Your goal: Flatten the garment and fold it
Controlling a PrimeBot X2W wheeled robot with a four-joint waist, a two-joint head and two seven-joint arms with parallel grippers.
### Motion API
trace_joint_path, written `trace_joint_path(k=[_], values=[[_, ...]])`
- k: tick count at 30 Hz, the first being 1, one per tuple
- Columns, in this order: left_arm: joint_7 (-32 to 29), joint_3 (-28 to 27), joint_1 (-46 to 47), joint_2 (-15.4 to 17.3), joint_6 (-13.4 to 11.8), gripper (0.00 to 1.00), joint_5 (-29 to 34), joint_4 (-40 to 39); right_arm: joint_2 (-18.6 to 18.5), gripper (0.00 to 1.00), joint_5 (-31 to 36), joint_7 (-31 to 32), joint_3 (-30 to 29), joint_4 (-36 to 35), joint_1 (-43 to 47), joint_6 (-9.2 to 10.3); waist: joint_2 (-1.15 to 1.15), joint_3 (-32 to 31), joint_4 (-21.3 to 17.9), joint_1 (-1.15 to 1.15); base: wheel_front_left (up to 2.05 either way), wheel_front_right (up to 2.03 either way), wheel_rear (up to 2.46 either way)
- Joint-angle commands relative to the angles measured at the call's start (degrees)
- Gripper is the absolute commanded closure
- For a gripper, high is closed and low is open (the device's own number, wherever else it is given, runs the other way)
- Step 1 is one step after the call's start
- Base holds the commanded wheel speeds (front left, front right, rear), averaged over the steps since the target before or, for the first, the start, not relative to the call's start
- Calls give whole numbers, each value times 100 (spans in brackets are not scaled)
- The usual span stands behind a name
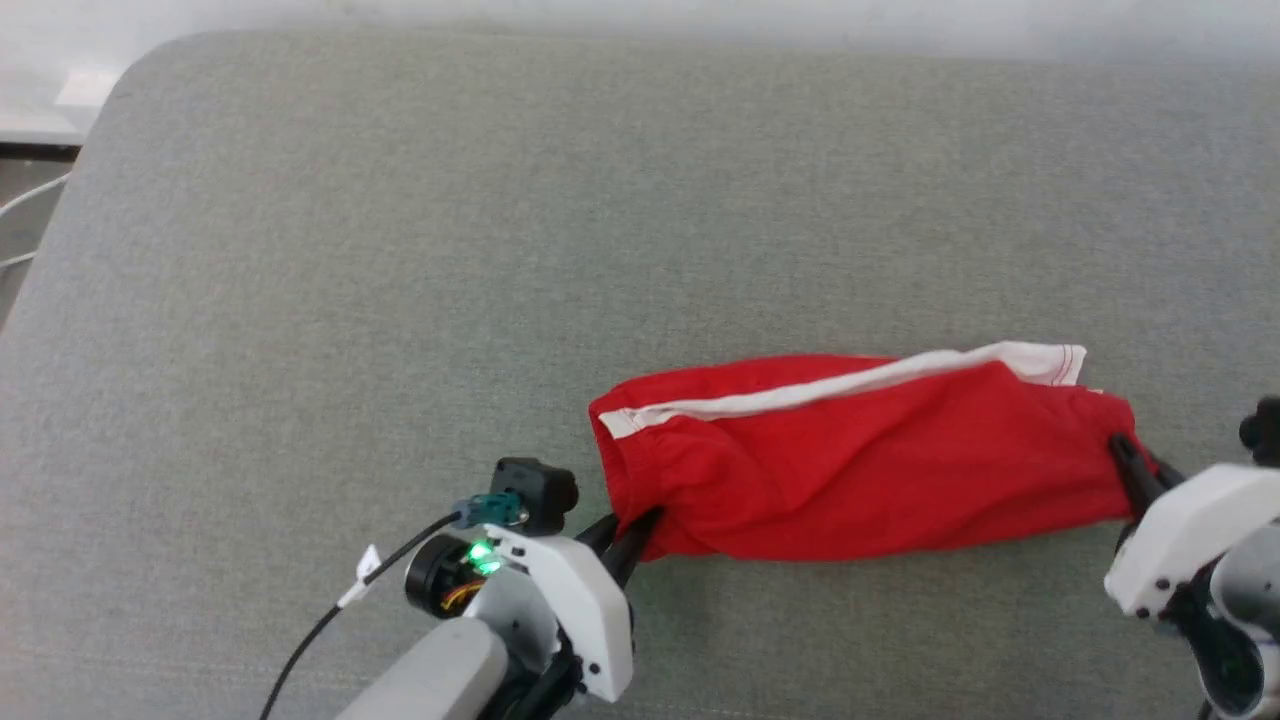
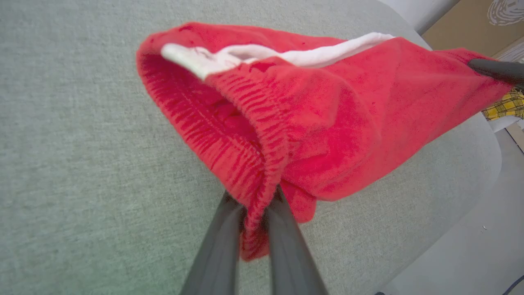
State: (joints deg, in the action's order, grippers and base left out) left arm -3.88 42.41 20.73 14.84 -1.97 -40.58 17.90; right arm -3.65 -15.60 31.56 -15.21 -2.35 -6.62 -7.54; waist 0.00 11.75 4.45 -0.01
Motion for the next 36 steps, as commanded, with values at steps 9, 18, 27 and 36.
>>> trace_joint_path(k=[9, 18, 27, 36], values=[[-717, -159, -468, 496, -139, 100, -502, -724, 75, 100, 68, -398, 130, 1009, 267, 5, 0, -50, -280, 1, 0, 0, 0], [-665, -301, -742, 504, -269, 0, -743, -882, 77, 0, 146, -1017, 105, 1592, 248, 5, 0, -257, -288, 1, 0, 0, 0], [642, -924, -1107, 628, -539, 0, -575, -1235, 77, 0, 127, -2027, -44, 1128, 402, 5, 0, -396, -234, 1, 0, 0, 0], [1882, -2071, -871, 414, -739, 0, 671, -1134, 73, 0, 400, -2382, 28, 1496, 132, 5, 0, -300, -131, 1, 0, 0, 0]])
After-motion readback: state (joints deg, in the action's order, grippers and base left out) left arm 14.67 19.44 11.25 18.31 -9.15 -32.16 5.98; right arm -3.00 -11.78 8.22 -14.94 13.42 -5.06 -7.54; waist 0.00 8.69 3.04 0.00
